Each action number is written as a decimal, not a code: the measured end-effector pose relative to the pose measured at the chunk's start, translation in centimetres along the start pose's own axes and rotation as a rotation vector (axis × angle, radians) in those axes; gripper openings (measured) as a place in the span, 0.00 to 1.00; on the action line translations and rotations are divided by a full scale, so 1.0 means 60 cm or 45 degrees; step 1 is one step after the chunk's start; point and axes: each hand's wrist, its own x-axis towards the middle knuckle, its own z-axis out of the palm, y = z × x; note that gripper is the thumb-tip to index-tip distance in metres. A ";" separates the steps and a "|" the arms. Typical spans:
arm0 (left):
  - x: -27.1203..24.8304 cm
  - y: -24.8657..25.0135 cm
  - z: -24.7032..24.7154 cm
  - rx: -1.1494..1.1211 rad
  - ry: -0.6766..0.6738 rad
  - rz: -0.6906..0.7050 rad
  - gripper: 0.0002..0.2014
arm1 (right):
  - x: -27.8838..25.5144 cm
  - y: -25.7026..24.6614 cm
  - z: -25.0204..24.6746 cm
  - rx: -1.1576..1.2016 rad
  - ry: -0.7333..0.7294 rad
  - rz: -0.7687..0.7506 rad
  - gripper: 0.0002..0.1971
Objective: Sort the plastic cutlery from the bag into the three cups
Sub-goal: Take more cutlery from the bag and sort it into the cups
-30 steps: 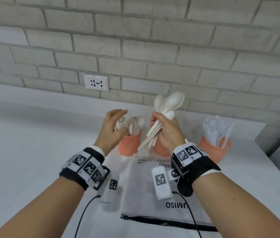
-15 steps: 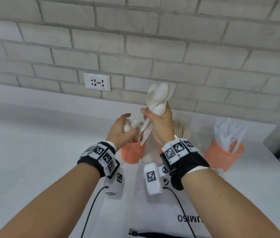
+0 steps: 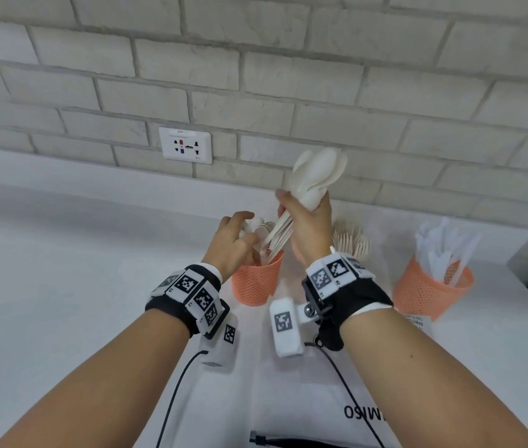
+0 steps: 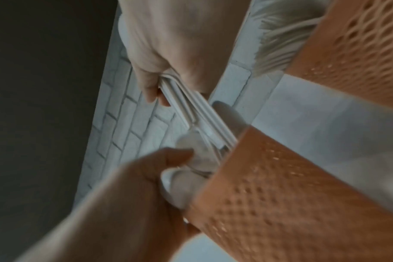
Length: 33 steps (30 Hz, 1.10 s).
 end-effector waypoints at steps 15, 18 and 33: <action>-0.003 0.005 -0.001 -0.147 -0.077 -0.108 0.22 | -0.010 0.032 -0.005 -0.914 -0.296 -0.398 0.16; -0.004 0.005 -0.002 -0.271 -0.060 -0.144 0.32 | -0.014 0.027 -0.014 -1.482 -0.576 -0.269 0.21; -0.142 0.105 0.042 0.350 -0.287 0.596 0.10 | -0.119 -0.131 -0.148 -1.514 -0.696 0.021 0.07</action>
